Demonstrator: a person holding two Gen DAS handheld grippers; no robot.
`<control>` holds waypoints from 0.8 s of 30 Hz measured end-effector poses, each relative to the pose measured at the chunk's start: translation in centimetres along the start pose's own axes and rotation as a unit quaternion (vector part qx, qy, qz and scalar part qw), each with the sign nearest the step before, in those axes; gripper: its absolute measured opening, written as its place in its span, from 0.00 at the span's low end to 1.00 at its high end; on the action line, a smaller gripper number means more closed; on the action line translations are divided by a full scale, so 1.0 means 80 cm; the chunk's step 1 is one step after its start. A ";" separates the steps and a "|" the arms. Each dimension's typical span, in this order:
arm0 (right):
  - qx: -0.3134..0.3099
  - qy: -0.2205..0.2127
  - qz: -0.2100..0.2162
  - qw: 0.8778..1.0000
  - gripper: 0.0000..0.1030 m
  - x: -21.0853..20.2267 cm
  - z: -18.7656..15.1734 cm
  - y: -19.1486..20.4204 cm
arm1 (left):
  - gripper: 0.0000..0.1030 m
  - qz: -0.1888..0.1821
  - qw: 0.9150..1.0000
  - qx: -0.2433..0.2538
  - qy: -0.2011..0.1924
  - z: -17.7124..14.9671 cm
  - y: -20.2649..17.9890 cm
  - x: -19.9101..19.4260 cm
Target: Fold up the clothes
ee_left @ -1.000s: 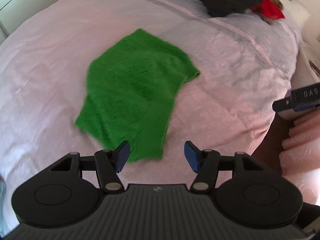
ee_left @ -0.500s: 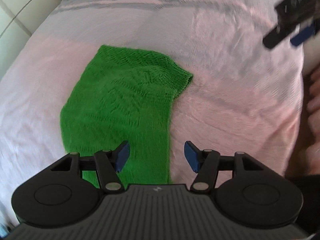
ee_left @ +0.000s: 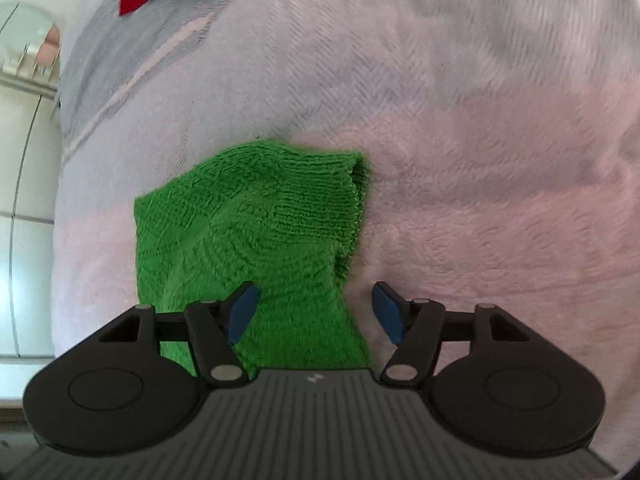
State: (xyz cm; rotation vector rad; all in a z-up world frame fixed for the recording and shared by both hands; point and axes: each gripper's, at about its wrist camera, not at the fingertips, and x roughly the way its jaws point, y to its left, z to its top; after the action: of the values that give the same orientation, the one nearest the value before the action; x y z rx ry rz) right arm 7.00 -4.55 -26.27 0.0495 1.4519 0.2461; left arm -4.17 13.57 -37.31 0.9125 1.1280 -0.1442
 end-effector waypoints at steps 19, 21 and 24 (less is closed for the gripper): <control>-0.108 0.040 0.092 0.989 0.75 0.026 -0.087 0.161 | 0.08 0.100 0.700 -0.705 0.053 -0.480 0.302 -0.197; -0.122 0.052 0.107 0.985 0.75 0.032 -0.105 0.183 | 0.08 0.096 0.651 -0.746 0.096 -0.540 0.282 -0.201; -0.120 0.079 0.134 0.981 0.75 0.050 -0.136 0.211 | 0.05 0.073 0.603 -0.781 0.145 -0.595 0.235 -0.201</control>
State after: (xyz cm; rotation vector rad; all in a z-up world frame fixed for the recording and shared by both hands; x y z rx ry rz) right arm -5.62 11.39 -28.40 0.0297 1.5637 0.6563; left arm -35.62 53.19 -19.47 -0.6315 0.9781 1.0626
